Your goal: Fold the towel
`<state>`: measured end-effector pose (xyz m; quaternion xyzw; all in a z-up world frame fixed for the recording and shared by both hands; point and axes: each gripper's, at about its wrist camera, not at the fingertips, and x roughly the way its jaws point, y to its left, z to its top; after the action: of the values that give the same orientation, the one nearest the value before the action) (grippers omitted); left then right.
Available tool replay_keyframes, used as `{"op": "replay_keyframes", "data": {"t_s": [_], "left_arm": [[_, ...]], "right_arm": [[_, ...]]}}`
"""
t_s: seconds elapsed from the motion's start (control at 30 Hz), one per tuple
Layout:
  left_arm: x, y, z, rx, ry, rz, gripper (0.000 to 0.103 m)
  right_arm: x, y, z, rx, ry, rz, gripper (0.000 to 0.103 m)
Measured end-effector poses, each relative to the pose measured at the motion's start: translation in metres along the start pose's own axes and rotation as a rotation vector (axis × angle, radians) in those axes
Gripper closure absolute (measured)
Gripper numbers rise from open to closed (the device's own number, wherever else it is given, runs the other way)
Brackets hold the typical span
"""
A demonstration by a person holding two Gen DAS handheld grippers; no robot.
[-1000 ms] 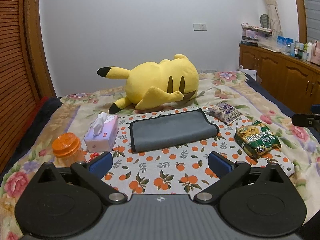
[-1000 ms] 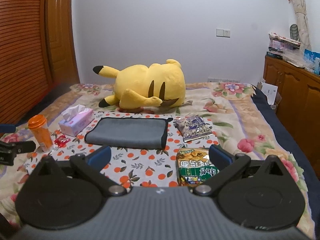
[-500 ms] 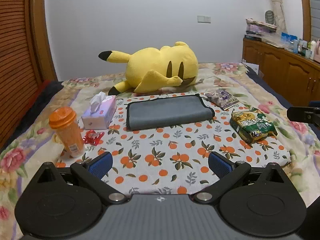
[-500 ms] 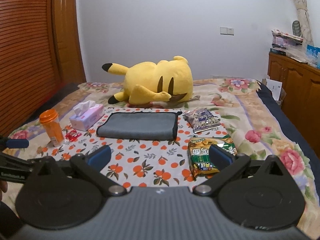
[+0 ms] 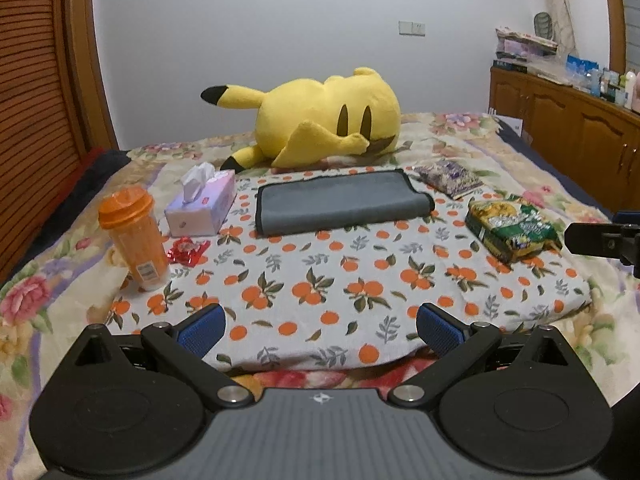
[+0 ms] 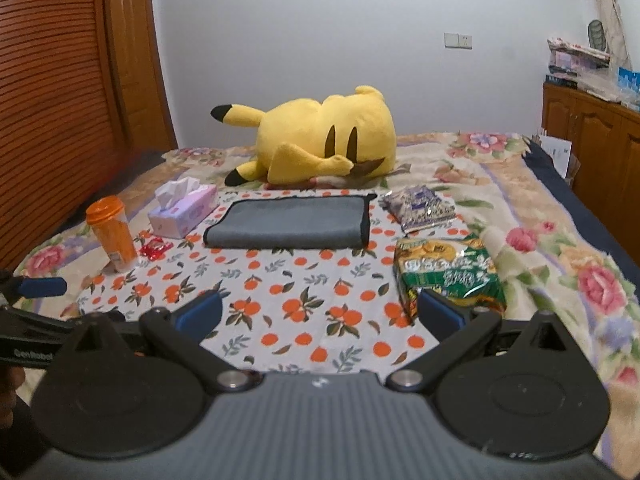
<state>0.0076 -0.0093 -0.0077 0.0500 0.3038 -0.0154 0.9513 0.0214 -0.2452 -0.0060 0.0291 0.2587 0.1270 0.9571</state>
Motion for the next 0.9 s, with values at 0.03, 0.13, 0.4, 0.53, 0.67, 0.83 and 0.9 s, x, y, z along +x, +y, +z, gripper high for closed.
{"op": "replay_keyframes", "data": {"t_s": [0.03,0.13,0.4,0.53,0.67,0.83,0.9], "left_arm": [[0.002,0.001,-0.003,-0.002,0.005,0.001,0.0],[0.008,0.003,-0.009,-0.01,0.018,0.0,0.0],[0.019,0.005,-0.018,-0.027,0.015,0.005,0.0],[0.018,0.005,-0.019,-0.019,0.002,0.007,0.0],[0.015,0.003,-0.021,-0.014,-0.013,0.009,0.0],[0.012,0.003,-0.022,-0.01,-0.024,0.015,0.0],[0.01,0.003,-0.022,-0.008,-0.033,0.016,0.0]], "right_arm": [[0.001,0.001,-0.002,0.002,0.004,0.002,0.0],[0.005,0.005,-0.006,-0.011,0.011,0.002,0.0],[0.015,0.014,-0.015,-0.059,0.012,-0.021,0.0],[0.018,0.015,-0.016,-0.072,0.011,-0.024,0.0],[0.021,0.014,-0.017,-0.069,0.017,-0.031,0.0],[0.019,0.011,-0.018,-0.054,0.011,-0.03,0.0],[0.019,0.011,-0.018,-0.052,0.01,-0.032,0.0]]}}
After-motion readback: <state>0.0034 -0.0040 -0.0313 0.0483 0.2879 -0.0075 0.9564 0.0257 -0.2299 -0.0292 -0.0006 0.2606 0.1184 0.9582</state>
